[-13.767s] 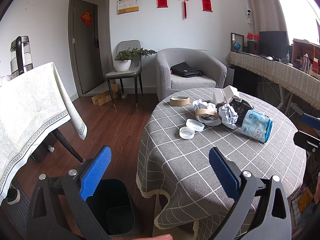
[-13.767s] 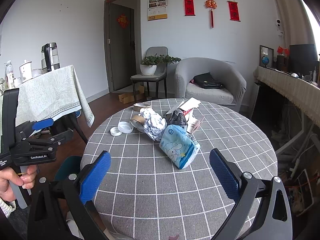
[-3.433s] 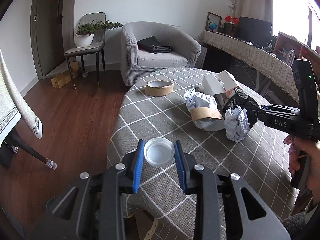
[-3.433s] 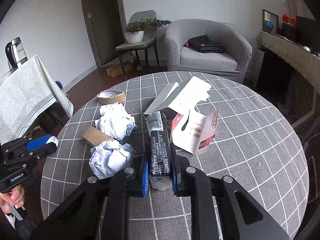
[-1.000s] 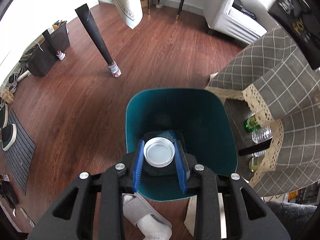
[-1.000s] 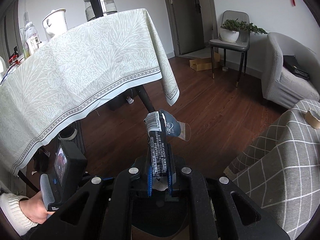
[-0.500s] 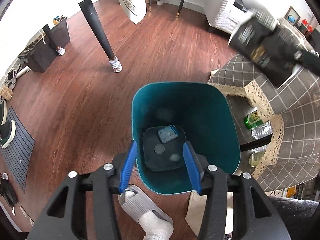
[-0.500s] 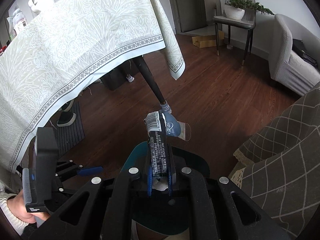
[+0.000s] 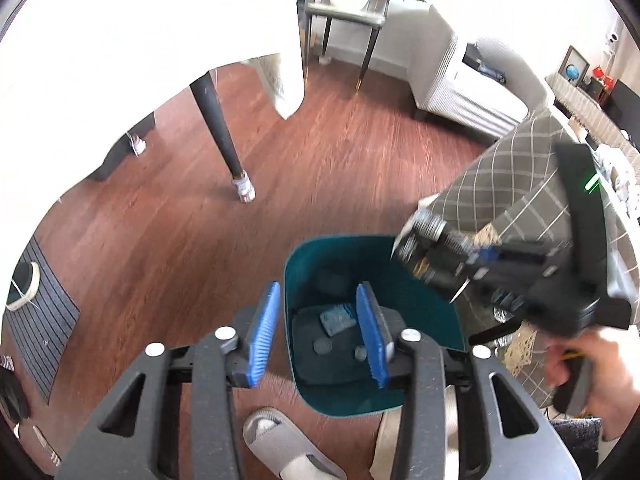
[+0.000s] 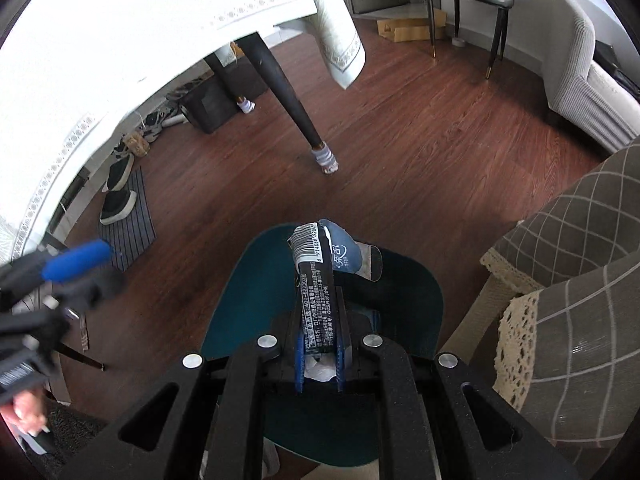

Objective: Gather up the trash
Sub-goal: 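Lower the black wrapper into the teal bin and open the right tool, then move both tools back over the grey table toward the crumpled paper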

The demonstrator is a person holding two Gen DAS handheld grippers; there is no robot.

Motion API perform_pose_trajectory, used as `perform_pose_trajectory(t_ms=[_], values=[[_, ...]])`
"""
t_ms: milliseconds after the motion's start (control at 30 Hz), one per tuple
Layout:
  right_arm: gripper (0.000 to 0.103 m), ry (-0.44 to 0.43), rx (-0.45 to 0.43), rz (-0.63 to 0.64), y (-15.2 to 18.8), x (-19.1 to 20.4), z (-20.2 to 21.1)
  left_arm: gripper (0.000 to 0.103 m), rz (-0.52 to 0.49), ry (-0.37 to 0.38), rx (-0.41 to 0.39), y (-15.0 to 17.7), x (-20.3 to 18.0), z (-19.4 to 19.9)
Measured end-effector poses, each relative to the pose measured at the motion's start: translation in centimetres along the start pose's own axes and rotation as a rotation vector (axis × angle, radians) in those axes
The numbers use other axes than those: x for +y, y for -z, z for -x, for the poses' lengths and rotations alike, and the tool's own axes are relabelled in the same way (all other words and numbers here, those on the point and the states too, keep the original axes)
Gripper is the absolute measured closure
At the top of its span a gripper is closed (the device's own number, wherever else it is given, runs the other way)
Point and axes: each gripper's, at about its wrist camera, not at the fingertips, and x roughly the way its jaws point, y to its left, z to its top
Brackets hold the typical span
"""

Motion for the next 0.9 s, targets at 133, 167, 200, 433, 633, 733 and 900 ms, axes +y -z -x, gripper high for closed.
perform_pose_trajectory(t_ms=[133, 167, 200, 433, 633, 733, 900], values=[[0.092, 0.010, 0.044, 0.006, 0.8, 0.0, -1.5, 0.068, -0.006, 0.007, -0.058, -1.1, -0.3, 1.7], [0.092, 0.012, 0.055, 0.007, 1.1, 0.0, -1.9, 0.069, -0.004, 0.014, -0.073, -1.3, -0.3, 2.1], [0.092, 0.015, 0.065, 0.013, 1.3, 0.1, -2.2, 0.070, -0.001, 0.019, -0.087, -1.5, -0.4, 2.5], [0.090, 0.024, 0.108, 0.049, 2.9, 0.4, -4.3, 0.070, 0.006, 0.030, -0.156, -2.9, -1.3, 4.5], [0.054, 0.035, 0.111, 0.066, 3.7, 0.2, -4.5, 0.070, -0.018, 0.021, -0.201, -3.6, -2.7, 6.1], [0.038, 0.035, 0.073, 0.065, 4.1, -0.1, -3.7, 0.070, -0.025, 0.025, -0.226, -4.1, -3.3, 7.0], [0.038, 0.013, 0.043, 0.078, 4.2, -0.6, -1.7, 0.069, -0.038, 0.023, -0.280, -5.0, -4.2, 8.9]])
